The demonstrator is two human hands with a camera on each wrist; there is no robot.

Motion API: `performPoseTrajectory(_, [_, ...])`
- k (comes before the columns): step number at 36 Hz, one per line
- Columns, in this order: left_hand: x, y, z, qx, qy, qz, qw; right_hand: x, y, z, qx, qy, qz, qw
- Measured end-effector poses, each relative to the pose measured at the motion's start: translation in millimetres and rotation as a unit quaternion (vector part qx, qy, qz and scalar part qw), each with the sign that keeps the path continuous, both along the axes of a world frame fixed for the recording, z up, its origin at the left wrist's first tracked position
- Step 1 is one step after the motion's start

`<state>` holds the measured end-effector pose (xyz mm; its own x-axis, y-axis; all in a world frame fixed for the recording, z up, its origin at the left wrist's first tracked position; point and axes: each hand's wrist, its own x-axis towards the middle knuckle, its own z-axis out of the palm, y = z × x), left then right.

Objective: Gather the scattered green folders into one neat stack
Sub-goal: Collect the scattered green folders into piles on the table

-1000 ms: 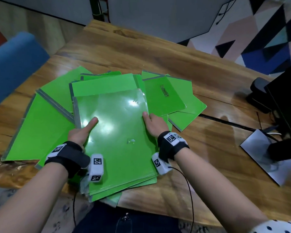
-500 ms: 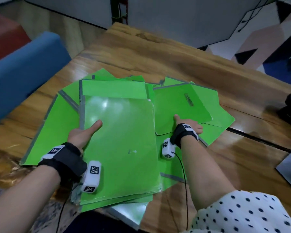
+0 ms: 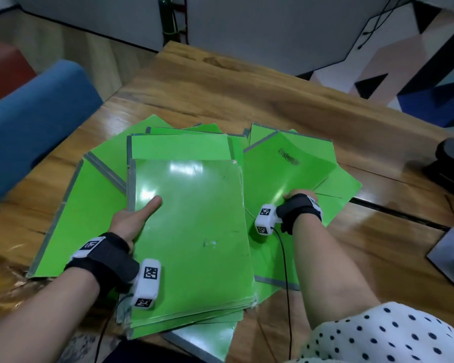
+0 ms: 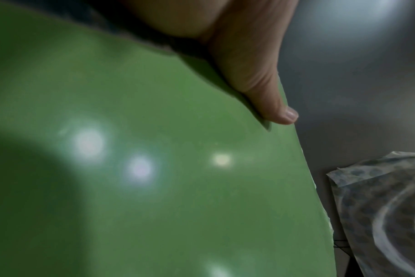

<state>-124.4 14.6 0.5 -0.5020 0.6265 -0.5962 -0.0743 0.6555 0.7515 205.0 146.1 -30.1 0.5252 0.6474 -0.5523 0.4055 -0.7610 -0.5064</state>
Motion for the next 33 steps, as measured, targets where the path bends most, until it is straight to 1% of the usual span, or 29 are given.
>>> performPoseTrajectory(1, [0, -1, 2, 0.002, -0.001, 0.0, 1.0, 1, 1, 12, 0.054, -0.002, -0.03, 0.998])
performPoseTrajectory(2, [0, -2, 4, 0.004, -0.003, 0.001, 1.0, 5, 3, 23, 0.082, 0.006, -0.062, 0.995])
performPoseTrajectory(3, [0, -3, 6, 0.005, -0.005, 0.002, 1.0, 8, 5, 32, 0.105, 0.0, -0.059, 0.993])
performPoseTrajectory(5, [0, -6, 9, 0.006, -0.008, 0.009, 1.0, 21, 7, 48, 0.157, -0.023, -0.086, 0.984])
performPoseTrajectory(8, [-2, -9, 12, 0.006, -0.006, 0.032, 0.999, 42, 9, 80, 0.277, -0.057, -0.031, 0.959])
performPoseTrajectory(10, [-5, -12, 14, 0.003, -0.004, 0.047, 0.999, 60, 12, 96, 0.353, -0.046, -0.013, 0.934])
performPoseTrajectory(13, [-10, -15, 17, -0.007, -0.013, 0.053, 0.998, 77, 14, 121, 0.424, 0.009, 0.005, 0.906])
performPoseTrajectory(15, [-12, -17, 18, -0.016, -0.016, 0.045, 0.999, 78, 8, 138, 0.457, 0.093, 0.001, 0.885])
performPoseTrajectory(16, [-13, -18, 17, -0.017, -0.015, 0.045, 0.999, 79, 8, 141, 0.462, 0.129, -0.01, 0.877])
performPoseTrajectory(17, [-14, -19, 16, -0.017, -0.011, 0.047, 0.999, 80, 6, 141, 0.454, 0.161, -0.007, 0.876])
performPoseTrajectory(18, [-14, -19, 15, -0.019, -0.006, 0.053, 0.998, 80, 6, 136, 0.434, 0.17, -0.005, 0.885])
performPoseTrajectory(20, [-15, -21, 12, -0.021, 0.01, 0.067, 0.998, 77, 2, 122, 0.377, 0.188, 0.027, 0.906])
performPoseTrajectory(21, [-16, -22, 10, -0.02, 0.018, 0.074, 0.997, 78, 5, 108, 0.345, 0.185, 0.036, 0.919])
performPoseTrajectory(22, [-17, -23, 7, -0.019, 0.025, 0.081, 0.996, 70, 0, 105, 0.307, 0.169, 0.049, 0.935])
performPoseTrajectory(25, [-19, -26, 5, -0.031, 0.045, 0.083, 0.995, 45, -17, 83, 0.202, 0.119, 0.145, 0.961])
performPoseTrajectory(27, [-21, -27, 3, -0.042, 0.061, 0.067, 0.995, 34, -24, 60, 0.148, 0.078, 0.219, 0.961])
performPoseTrajectory(28, [-22, -27, 2, -0.047, 0.065, 0.062, 0.995, 27, -28, 55, 0.114, 0.035, 0.252, 0.96])
performPoseTrajectory(30, [-22, -28, 1, -0.056, 0.067, 0.06, 0.994, 19, -29, 46, 0.057, -0.061, 0.328, 0.941])
performPoseTrajectory(33, [-21, -30, -2, -0.06, 0.065, 0.057, 0.994, 8, -27, 39, -0.001, -0.106, 0.405, 0.908])
